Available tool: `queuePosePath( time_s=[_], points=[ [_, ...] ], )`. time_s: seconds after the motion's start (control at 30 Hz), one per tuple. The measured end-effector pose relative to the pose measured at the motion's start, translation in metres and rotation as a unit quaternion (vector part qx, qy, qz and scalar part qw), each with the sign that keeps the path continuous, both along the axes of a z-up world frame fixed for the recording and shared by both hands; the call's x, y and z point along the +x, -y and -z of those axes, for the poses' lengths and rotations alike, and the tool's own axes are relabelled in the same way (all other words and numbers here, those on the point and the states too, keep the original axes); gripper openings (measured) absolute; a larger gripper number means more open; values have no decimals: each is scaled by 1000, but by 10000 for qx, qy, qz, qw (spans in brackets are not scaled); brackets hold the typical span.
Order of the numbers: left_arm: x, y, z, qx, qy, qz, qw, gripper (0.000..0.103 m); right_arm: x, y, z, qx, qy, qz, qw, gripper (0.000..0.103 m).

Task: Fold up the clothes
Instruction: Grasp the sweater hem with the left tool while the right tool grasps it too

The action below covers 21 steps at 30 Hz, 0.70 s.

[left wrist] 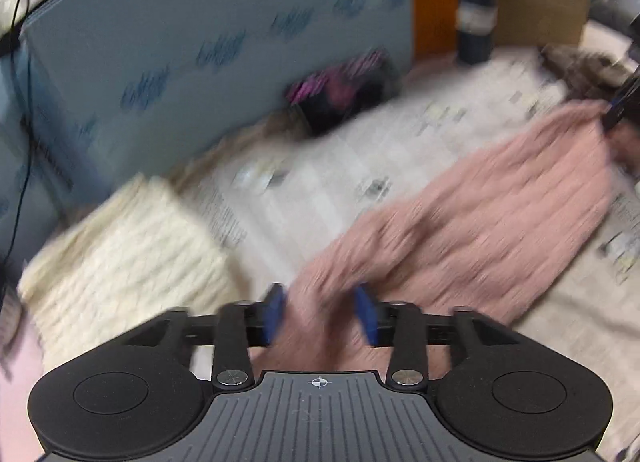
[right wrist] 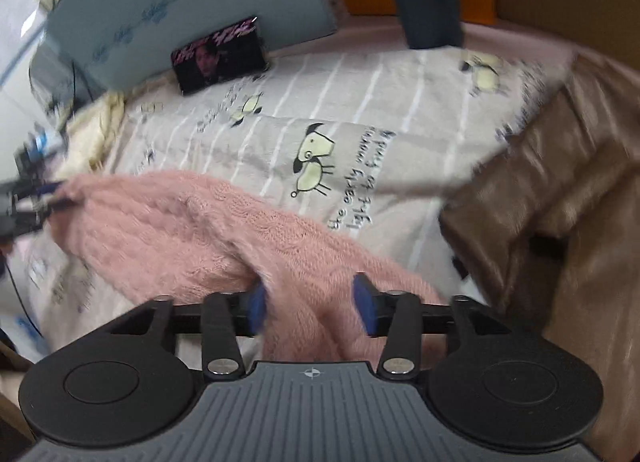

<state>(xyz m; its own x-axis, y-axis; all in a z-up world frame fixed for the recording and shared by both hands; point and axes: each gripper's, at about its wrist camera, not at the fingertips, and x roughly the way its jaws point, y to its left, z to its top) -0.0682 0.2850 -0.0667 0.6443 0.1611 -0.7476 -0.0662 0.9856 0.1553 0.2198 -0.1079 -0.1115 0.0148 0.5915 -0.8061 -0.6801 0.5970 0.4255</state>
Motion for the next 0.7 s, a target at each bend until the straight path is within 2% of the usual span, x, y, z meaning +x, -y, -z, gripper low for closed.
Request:
queuePosePath(
  time_s=[0.1, 0.13, 0.2, 0.3, 0.37, 0.4, 0.43, 0.47, 0.5, 0.53, 0.57, 0.63, 0.7],
  points=[
    [10, 14, -9, -177, 388, 351, 9985, 66, -5, 21, 0, 294, -238, 385, 9985, 53],
    [18, 16, -8, -302, 429, 492, 9974, 66, -7, 25, -1, 379, -276, 470, 9978, 57],
    [36, 18, -1, -456, 402, 642, 9961, 66, -12, 30, -3, 520, -307, 588, 9964, 64],
    [61, 17, 12, -754, 256, 705, 9943, 64, -16, 33, -4, 507, -198, 766, 9956, 64],
    [72, 15, 20, -988, 116, 739, 9923, 63, -20, 26, -4, 300, -69, 763, 9966, 63],
    [73, 17, 23, -1061, 52, 836, 9908, 60, -24, 22, -3, 113, 112, 762, 9970, 61],
    [73, 20, 27, -1035, -25, 954, 9900, 52, -28, 17, -4, -98, 350, 754, 9965, 52],
    [72, 24, 31, -927, -115, 1088, 9897, 26, -32, 12, -4, -252, 539, 656, 9961, 38],
    [71, 29, 36, -818, -204, 1222, 9889, 11, -35, 7, -4, -405, 728, 556, 9950, 30],
    [69, 32, 39, -720, -222, 1325, 9883, 11, -39, 2, -4, -558, 916, 457, 9932, 15],
    [67, 35, 39, -656, -179, 1375, 9882, 8, -42, -3, -4, -686, 1087, 360, 9910, 9],
    [65, 36, 35, -522, 22, 1256, 9907, 8, -41, -3, -10, -568, 1167, 312, 9911, 8],
    [66, 31, 30, -481, 262, 924, 9942, 7, -32, 3, -15, -487, 1140, 357, 9916, 8]
  ],
)
